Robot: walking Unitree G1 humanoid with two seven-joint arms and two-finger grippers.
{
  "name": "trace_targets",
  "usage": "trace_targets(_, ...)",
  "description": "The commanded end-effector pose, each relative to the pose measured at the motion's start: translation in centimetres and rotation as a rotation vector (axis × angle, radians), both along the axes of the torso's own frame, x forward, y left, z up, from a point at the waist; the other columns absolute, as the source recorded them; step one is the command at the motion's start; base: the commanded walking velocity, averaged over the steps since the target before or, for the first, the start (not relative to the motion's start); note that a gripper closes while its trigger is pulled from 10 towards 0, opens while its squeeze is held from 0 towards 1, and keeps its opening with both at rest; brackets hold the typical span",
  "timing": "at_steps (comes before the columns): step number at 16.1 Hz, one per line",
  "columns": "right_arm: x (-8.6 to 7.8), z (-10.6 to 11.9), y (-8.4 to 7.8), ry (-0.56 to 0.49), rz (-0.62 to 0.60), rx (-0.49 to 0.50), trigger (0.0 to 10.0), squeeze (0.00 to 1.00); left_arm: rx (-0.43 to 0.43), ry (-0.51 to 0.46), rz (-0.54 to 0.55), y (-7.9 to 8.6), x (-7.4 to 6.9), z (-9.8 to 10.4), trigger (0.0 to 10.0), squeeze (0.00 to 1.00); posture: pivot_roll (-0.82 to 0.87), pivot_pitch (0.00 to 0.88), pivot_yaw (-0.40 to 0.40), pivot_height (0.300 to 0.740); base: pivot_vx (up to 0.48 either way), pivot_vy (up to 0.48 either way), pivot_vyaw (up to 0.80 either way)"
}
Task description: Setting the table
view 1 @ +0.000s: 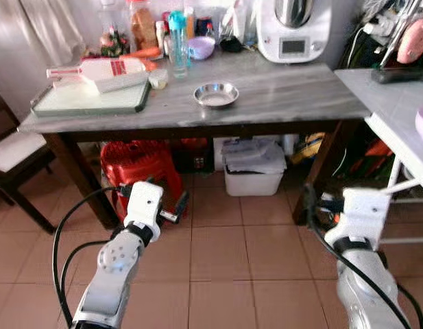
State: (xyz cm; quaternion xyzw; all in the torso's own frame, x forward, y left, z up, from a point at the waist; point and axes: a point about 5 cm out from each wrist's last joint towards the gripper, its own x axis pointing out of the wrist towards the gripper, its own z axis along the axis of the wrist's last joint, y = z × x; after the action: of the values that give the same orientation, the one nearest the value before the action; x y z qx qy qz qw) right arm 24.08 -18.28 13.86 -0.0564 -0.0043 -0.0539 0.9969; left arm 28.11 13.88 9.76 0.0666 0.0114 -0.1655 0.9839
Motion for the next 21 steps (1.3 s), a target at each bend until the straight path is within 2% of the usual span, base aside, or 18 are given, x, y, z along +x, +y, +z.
trace_targets(1,0.21,0.5,0.22,-0.018,0.007,0.0,10.0,0.0,0.012,-0.005,0.01,0.45,0.16,0.16,10.0,0.0,-0.05,0.015,0.026,0.74,0.0,0.0,0.0)
trace_targets(7,0.34,0.23,1.02,-0.009,0.052,0.025,10.0,0.0,0.026,-0.004,0.015,0.67,0.33,0.13,10.0,0.0,-0.05,0.01,0.028,0.74,0.0,-0.322,0.0)
trace_targets(21,0.39,0.06,0.8,0.005,0.05,0.051,10.0,0.0,0.017,0.004,0.01,0.21,0.36,-0.05,10.0,0.0,-0.05,0.016,0.025,0.74,0.0,-0.358,0.0)
